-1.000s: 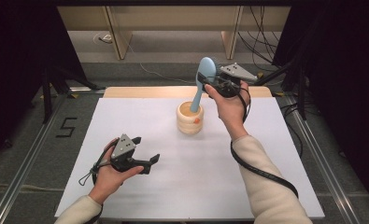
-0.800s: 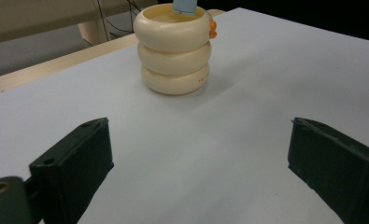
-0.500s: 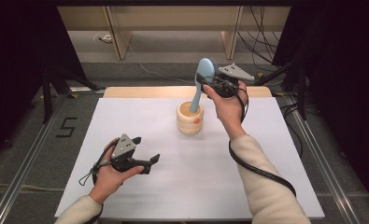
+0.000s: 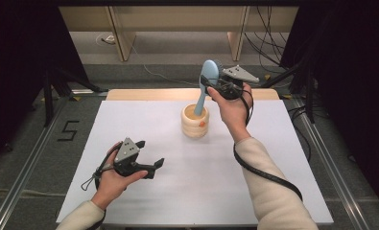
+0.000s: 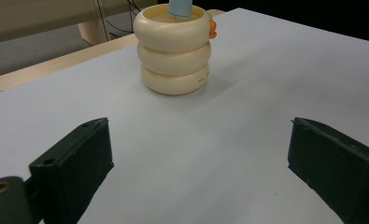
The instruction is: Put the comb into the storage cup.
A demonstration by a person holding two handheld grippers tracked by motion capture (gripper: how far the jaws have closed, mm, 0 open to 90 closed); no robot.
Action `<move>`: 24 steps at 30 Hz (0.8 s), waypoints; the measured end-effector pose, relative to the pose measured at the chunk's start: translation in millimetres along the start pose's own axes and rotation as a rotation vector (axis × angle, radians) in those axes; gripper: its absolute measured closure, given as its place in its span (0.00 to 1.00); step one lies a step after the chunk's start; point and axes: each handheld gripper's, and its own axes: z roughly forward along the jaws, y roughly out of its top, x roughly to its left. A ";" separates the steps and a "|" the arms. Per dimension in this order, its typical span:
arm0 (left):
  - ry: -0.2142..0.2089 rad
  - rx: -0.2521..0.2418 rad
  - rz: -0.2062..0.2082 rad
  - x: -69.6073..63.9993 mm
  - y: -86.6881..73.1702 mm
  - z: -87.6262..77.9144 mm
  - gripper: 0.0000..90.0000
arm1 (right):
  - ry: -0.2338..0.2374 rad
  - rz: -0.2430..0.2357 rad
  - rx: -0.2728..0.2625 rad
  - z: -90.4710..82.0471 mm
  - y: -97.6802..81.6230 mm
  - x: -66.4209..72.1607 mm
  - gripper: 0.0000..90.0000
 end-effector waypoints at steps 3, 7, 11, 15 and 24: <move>-0.001 0.001 0.002 0.3 -0.1 0.1 0.07 | -0.001 -0.001 0.002 1.0 -0.5 0.1 0.56; -0.001 0.000 0.002 0.4 0.0 0.0 0.07 | -0.005 -0.003 0.004 1.9 -1.5 0.1 0.56; -0.001 0.002 0.001 0.0 -0.1 0.0 0.07 | -0.005 0.001 0.005 3.1 -3.1 0.4 0.56; -0.002 0.001 0.002 0.1 0.0 0.1 0.07 | -0.004 0.002 0.011 4.8 -5.6 1.0 0.56; -0.001 0.000 0.000 0.1 -0.1 0.0 0.07 | -0.004 0.004 0.021 7.5 -9.4 2.3 0.56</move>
